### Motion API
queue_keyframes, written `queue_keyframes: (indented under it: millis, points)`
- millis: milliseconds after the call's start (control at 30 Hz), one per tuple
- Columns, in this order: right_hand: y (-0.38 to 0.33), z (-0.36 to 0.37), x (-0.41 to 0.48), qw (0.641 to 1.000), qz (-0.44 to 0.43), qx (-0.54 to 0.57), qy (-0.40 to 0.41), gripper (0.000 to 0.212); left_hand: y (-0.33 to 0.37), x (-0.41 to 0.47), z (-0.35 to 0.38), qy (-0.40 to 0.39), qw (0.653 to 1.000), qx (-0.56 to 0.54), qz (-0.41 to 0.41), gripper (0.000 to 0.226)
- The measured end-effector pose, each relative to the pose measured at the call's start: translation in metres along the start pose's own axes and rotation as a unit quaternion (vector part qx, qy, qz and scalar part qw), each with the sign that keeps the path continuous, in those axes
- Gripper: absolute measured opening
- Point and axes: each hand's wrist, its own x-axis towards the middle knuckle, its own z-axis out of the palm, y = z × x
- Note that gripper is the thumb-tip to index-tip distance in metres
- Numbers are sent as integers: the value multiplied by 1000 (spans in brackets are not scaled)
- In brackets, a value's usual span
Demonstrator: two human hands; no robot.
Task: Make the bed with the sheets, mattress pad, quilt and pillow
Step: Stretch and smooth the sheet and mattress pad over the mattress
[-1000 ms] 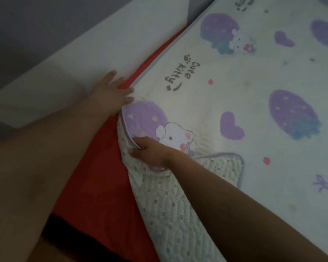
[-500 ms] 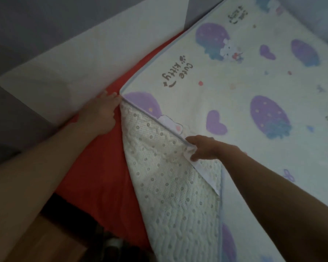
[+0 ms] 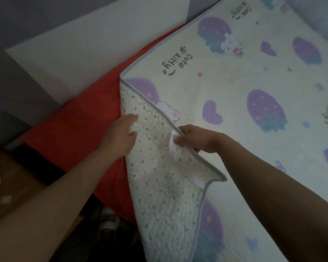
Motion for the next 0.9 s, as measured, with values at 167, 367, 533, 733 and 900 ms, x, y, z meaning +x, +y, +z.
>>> queue_keyframes:
  millis: [167, 367, 533, 733, 900]
  points:
    - [-45, 31, 11, 992, -6, 123, -11, 33, -11, -35, -22, 5, 999, -11, -44, 48]
    - [-103, 75, 39, 981, -28, 189, -30, 23, -51, -74, -50, 40, 971, -130, -197, 35]
    - [-147, 127, 59, 965, -24, 258, -41, 21, -73, -103, -69, 73, 900, -326, -278, 19]
    - [-188, 182, 85, 955, 13, 281, -95, 19, -95, -122, -92, 79, 823, -448, -339, 23]
    - [-196, 192, 94, 973, 12, 220, -76, 23, -111, -124, -105, 73, 774, -495, -387, 65]
